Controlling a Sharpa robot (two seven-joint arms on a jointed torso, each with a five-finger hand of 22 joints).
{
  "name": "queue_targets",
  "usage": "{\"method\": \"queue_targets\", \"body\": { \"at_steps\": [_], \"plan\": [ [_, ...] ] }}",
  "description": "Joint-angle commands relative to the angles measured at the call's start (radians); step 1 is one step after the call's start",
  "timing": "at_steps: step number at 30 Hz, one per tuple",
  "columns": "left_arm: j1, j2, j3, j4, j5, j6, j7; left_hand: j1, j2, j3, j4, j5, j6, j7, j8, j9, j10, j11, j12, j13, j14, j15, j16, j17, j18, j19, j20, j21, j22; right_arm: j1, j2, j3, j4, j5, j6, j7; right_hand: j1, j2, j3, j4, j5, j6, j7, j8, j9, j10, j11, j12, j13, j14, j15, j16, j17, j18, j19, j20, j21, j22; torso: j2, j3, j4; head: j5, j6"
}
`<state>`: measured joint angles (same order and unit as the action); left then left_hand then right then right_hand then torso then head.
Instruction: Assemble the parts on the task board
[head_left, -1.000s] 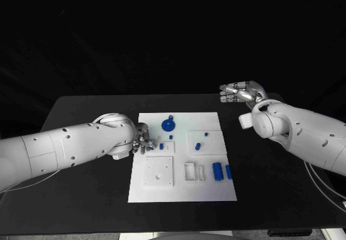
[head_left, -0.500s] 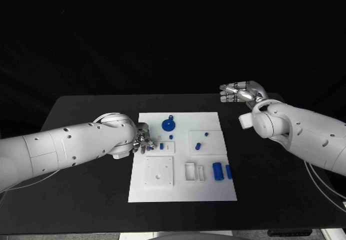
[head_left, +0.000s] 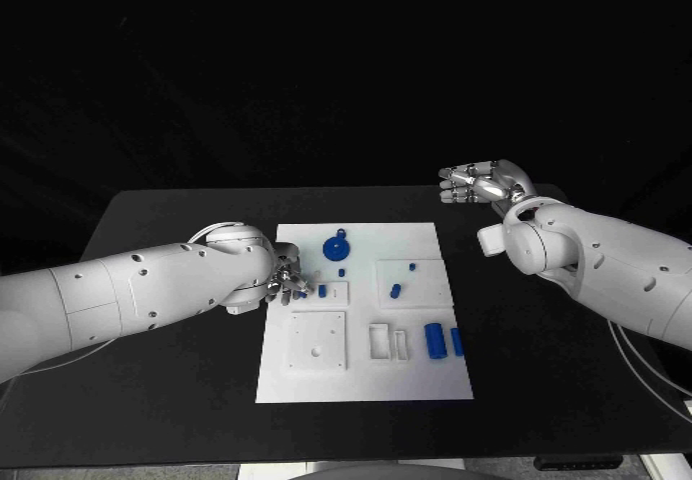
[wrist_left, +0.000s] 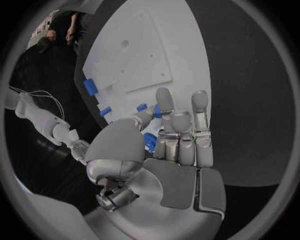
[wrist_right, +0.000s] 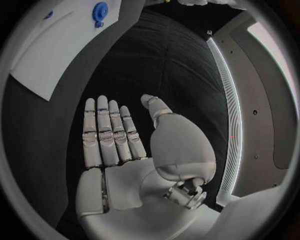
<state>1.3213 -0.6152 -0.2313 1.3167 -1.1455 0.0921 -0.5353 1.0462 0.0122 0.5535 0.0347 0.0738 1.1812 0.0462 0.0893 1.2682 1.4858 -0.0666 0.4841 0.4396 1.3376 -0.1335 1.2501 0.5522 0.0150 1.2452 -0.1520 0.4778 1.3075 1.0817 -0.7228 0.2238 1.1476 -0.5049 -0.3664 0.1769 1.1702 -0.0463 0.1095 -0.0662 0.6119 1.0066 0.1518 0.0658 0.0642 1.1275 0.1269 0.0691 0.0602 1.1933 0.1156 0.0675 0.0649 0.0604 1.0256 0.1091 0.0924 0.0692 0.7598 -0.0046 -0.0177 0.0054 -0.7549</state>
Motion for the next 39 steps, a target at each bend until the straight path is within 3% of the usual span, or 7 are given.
{"method": "queue_targets", "body": {
  "at_steps": [1,9,26,39],
  "plan": [
    [-0.015,0.005,-0.008,-0.005,-0.044,0.045,-0.018,0.023,0.017,0.075,-0.080,-0.004,0.080,-0.080,-0.005,-0.001,-0.001,-0.015,0.003,0.000,-0.005,0.000,-0.002,-0.001,-0.009,-0.005,0.001,-0.005,0.019,-0.001,0.001,0.000,0.001,0.000,0.014,0.008,-0.003,0.000,0.000,0.008,0.005,-0.004,0.003,-0.003,0.000,-0.006,0.002,-0.003,-0.001,-0.007,-0.002,-0.005,-0.001,0.013,-0.007,0.003,-0.002,-0.002,0.000,0.0006,0.0003,-0.001,-0.001],
    [-0.018,0.002,-0.008,0.000,-0.053,0.028,-0.017,0.023,0.017,0.076,-0.086,0.001,0.083,-0.080,-0.004,-0.003,0.001,-0.016,0.004,0.000,-0.003,-0.001,0.000,-0.001,-0.009,-0.003,0.000,-0.005,0.020,-0.001,0.002,0.000,-0.001,0.000,0.015,0.008,-0.004,0.000,-0.001,0.009,0.006,-0.005,0.003,-0.003,0.000,-0.006,0.002,-0.003,-0.001,-0.007,-0.002,-0.005,-0.001,0.013,-0.007,0.003,-0.002,-0.002,-0.001,0.0000,0.0013,-0.003,-0.002],
    [-0.023,-0.031,-0.008,0.044,-0.042,-0.108,0.000,0.017,0.009,0.086,-0.083,0.013,0.092,-0.084,-0.002,-0.007,0.013,-0.021,0.002,-0.003,0.014,-0.004,0.005,0.014,-0.009,0.006,-0.004,-0.003,0.019,-0.004,0.000,0.000,-0.002,0.000,0.015,0.010,-0.004,0.000,-0.001,0.010,0.008,-0.005,0.003,-0.003,0.000,-0.006,0.002,-0.003,-0.001,-0.007,-0.002,-0.005,-0.001,0.013,-0.007,0.003,-0.002,-0.002,-0.001,-0.0018,0.0021,-0.002,0.000],
    [-0.025,-0.035,-0.008,0.049,-0.032,-0.146,0.007,0.016,0.007,0.090,-0.080,0.011,0.094,-0.085,-0.002,-0.009,0.015,-0.022,0.001,-0.005,0.016,-0.005,0.004,0.016,-0.008,0.009,-0.004,-0.004,0.019,-0.004,0.000,0.000,-0.003,0.000,0.015,0.010,-0.003,0.000,0.000,0.010,0.010,-0.005,0.003,-0.003,0.000,-0.006,0.002,-0.003,-0.001,-0.007,-0.002,-0.005,-0.001,0.013,-0.007,0.003,-0.003,-0.002,-0.001,-0.0003,0.0006,0.002,-0.002]
  ]
}}
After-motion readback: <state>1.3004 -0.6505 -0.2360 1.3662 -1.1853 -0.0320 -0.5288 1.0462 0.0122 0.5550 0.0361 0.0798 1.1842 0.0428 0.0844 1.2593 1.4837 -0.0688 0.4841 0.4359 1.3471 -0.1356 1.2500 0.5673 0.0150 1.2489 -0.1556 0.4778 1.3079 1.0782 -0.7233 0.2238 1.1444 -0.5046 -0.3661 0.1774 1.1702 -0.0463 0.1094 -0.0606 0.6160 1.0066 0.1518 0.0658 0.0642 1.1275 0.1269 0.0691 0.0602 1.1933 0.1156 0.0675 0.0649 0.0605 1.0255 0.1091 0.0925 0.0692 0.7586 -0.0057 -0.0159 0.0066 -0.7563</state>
